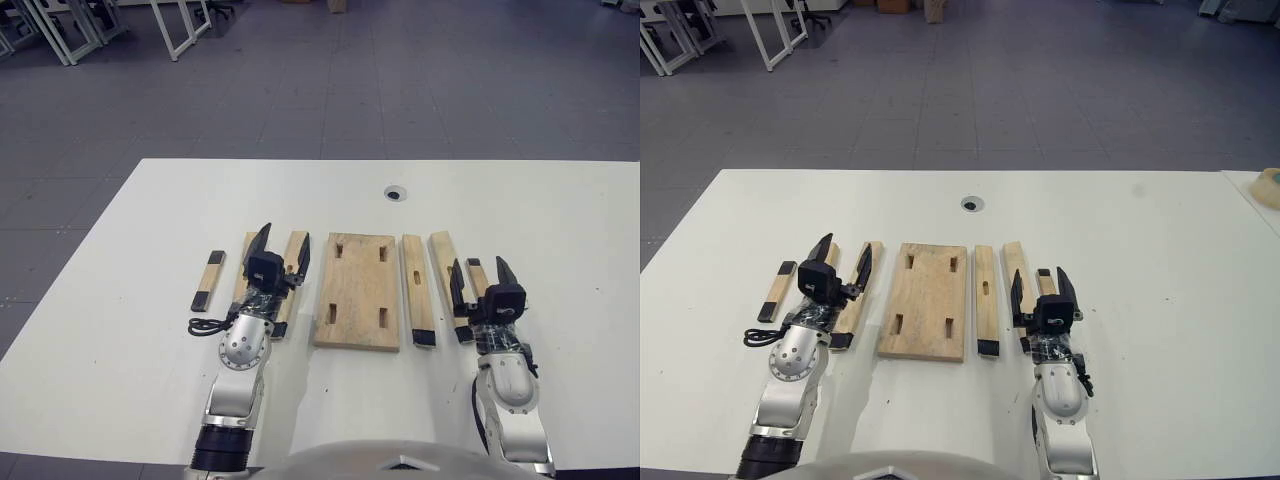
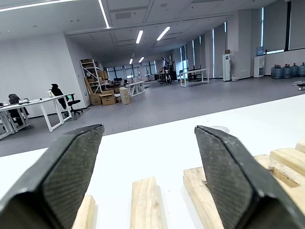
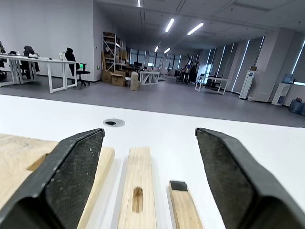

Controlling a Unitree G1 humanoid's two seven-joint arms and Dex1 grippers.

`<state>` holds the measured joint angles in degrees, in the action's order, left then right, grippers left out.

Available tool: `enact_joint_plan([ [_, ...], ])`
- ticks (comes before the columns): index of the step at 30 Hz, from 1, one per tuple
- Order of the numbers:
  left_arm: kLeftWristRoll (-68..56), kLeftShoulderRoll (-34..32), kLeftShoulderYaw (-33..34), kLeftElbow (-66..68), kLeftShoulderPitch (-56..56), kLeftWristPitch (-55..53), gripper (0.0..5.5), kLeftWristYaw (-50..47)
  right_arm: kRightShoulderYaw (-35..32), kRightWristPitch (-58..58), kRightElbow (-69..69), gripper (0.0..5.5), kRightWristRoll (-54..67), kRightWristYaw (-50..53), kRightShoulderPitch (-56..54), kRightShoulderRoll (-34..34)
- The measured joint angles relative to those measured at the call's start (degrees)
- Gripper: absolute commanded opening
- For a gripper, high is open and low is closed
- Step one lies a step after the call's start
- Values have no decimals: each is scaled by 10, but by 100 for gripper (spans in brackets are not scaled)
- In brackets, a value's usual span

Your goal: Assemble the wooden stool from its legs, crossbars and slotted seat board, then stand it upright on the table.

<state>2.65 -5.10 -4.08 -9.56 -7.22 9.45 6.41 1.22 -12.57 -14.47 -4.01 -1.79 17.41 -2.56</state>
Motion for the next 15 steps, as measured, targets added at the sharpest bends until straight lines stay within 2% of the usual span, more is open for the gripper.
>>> enact_joint_plan([
  [15,10,35,5,17,17,47,352,-51,3,25,14,351,15,-30,-29,-21],
])
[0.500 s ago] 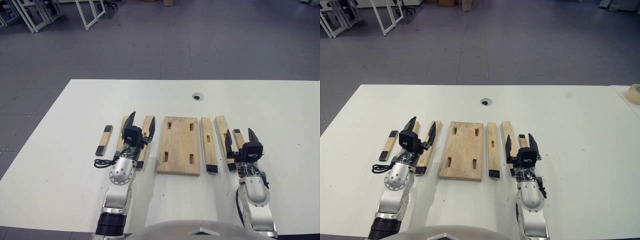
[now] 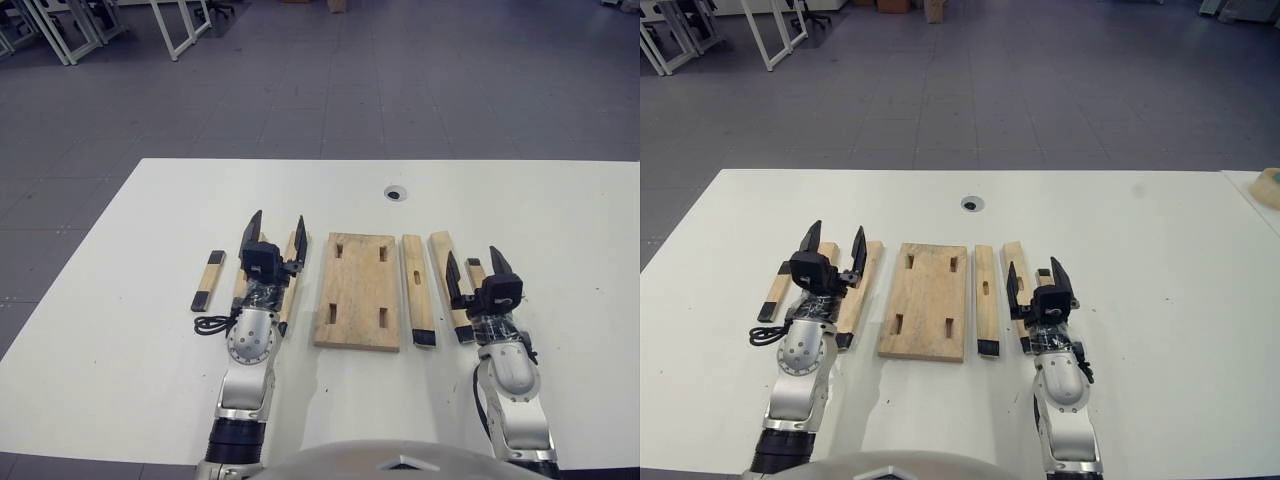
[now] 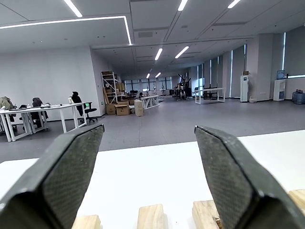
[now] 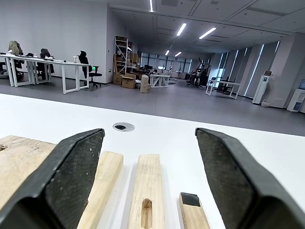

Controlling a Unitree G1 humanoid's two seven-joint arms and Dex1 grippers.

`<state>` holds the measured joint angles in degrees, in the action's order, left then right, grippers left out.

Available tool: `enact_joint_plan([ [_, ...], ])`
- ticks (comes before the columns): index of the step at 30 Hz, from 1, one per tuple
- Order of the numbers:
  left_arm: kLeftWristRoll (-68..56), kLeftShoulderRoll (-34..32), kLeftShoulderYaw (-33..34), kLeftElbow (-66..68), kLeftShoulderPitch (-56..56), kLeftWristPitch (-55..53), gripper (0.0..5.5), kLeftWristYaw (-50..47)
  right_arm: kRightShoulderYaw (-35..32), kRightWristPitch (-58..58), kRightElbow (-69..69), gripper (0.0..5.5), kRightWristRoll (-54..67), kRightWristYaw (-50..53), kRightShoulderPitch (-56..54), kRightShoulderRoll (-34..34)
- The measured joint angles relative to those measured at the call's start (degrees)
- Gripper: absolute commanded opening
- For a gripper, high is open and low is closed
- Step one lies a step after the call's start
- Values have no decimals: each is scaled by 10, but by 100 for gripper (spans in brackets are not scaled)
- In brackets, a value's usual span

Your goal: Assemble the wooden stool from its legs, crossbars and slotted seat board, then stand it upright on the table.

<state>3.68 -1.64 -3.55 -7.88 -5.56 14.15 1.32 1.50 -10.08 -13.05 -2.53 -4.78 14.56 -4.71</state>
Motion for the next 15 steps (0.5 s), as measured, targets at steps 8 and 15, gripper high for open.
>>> enact_joint_plan([
  [8,5,-4,-18,4,-12,21,352,12,1,2,3,351,0,-3,-3,1],
  [15,40,-13,0,10,-8,23,352,-12,-2,2,11,351,0,5,-10,3],
])
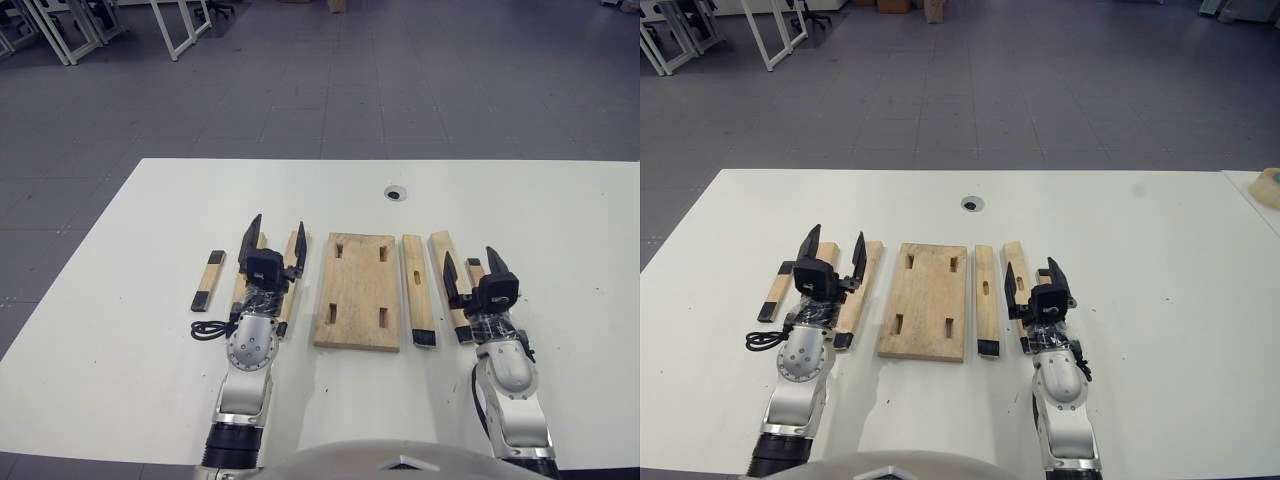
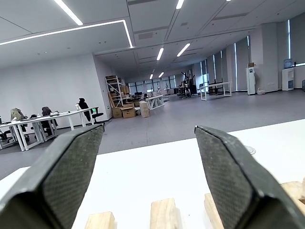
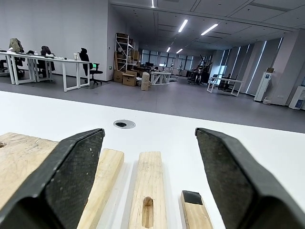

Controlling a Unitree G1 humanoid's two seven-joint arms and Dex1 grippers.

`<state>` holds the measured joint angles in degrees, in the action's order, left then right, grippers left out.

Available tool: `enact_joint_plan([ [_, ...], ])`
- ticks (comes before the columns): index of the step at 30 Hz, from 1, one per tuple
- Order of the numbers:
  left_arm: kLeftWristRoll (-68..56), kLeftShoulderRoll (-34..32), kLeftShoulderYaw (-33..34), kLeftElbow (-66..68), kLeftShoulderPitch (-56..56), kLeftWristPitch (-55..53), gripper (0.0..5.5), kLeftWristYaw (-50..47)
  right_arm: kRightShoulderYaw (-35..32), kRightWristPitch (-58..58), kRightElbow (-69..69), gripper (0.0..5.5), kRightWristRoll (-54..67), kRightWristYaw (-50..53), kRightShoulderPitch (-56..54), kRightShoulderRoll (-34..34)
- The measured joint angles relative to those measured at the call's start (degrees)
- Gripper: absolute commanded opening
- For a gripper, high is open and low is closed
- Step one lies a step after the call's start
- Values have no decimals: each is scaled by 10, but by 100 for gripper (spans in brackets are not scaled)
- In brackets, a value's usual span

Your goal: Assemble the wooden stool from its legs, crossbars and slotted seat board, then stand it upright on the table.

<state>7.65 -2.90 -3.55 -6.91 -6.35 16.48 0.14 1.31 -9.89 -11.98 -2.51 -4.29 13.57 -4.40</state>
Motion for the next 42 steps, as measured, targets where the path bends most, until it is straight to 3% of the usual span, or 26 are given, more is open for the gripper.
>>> enact_joint_plan([
  [11,5,0,15,7,5,0,352,-10,-1,-7,3,351,0,8,-5,3],
  [16,5,1,24,15,5,0,352,-18,-38,2,1,351,14,1,30,-18],
  [21,6,4,24,15,-5,0,352,-31,-97,87,-3,351,73,-20,66,-41],
  [31,3,4,30,17,-7,-2,352,-33,-87,188,10,351,65,-53,68,-80],
  [42,-6,8,35,18,-7,-6,352,-33,-76,269,-22,143,100,-65,66,-67],
])
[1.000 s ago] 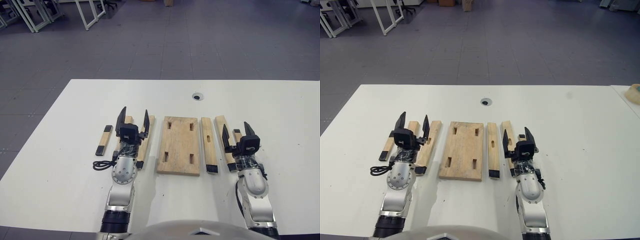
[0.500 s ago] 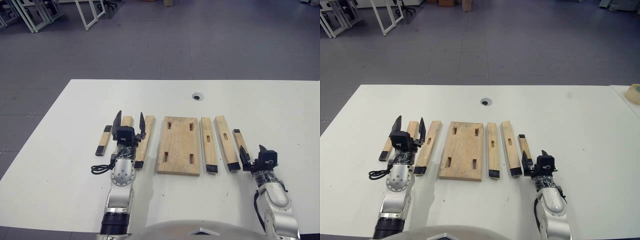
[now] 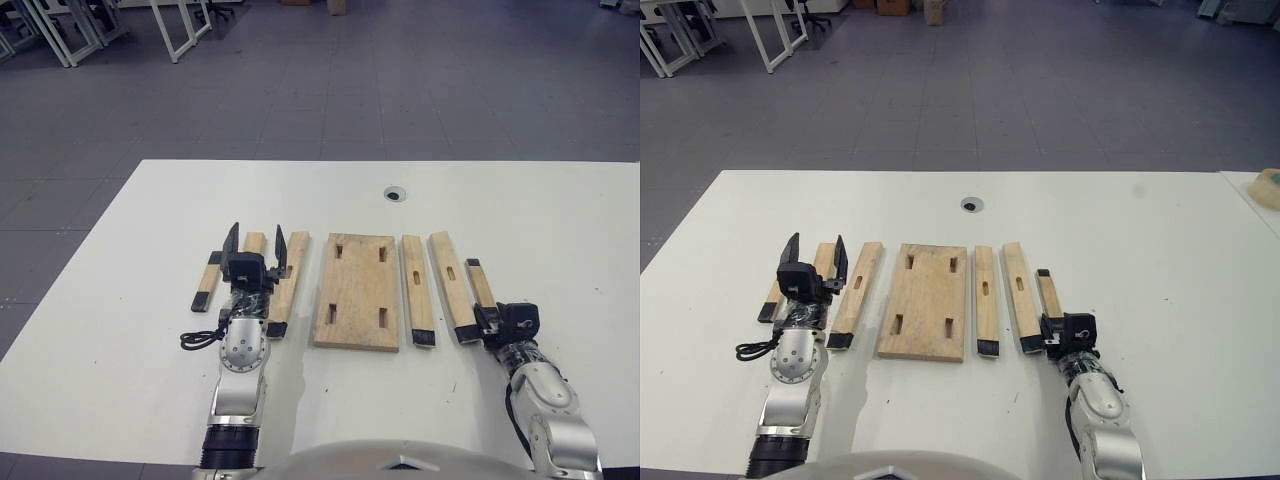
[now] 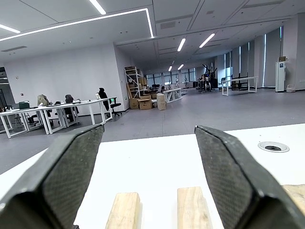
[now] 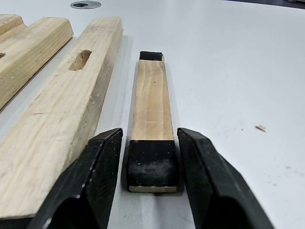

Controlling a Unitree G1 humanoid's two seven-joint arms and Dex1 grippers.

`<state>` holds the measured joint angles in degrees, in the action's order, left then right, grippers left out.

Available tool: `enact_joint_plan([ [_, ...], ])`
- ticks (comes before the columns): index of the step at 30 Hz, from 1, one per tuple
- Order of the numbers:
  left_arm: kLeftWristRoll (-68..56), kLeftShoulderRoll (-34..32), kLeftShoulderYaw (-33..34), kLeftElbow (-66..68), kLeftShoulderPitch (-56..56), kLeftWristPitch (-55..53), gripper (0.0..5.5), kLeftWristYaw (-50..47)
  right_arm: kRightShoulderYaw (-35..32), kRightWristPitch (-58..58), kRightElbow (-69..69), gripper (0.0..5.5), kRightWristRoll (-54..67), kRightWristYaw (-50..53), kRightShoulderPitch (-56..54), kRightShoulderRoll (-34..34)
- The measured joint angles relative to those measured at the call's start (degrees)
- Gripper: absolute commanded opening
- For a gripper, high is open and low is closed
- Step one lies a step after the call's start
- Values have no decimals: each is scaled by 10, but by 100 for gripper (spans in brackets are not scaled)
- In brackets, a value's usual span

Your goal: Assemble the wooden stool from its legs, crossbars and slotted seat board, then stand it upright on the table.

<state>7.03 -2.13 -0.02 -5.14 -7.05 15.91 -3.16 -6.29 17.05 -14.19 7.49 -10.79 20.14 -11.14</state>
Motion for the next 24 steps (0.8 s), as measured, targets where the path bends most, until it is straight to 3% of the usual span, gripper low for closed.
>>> enact_joint_plan([
  [5,-3,1,3,1,0,-2,352,0,-25,14,6,130,36,10,-17,19],
  [9,-53,4,14,-11,6,-32,352,11,-49,-46,7,130,40,14,-35,22],
  [15,-381,39,37,-90,55,-298,352,78,-9,-69,-32,130,42,-41,-126,5],
  [20,-684,27,55,-157,82,-496,352,108,57,-97,-58,130,41,-145,-159,-39],
  [24,-726,4,39,-173,90,-548,352,120,80,-125,-66,130,41,-182,-165,-53],
])
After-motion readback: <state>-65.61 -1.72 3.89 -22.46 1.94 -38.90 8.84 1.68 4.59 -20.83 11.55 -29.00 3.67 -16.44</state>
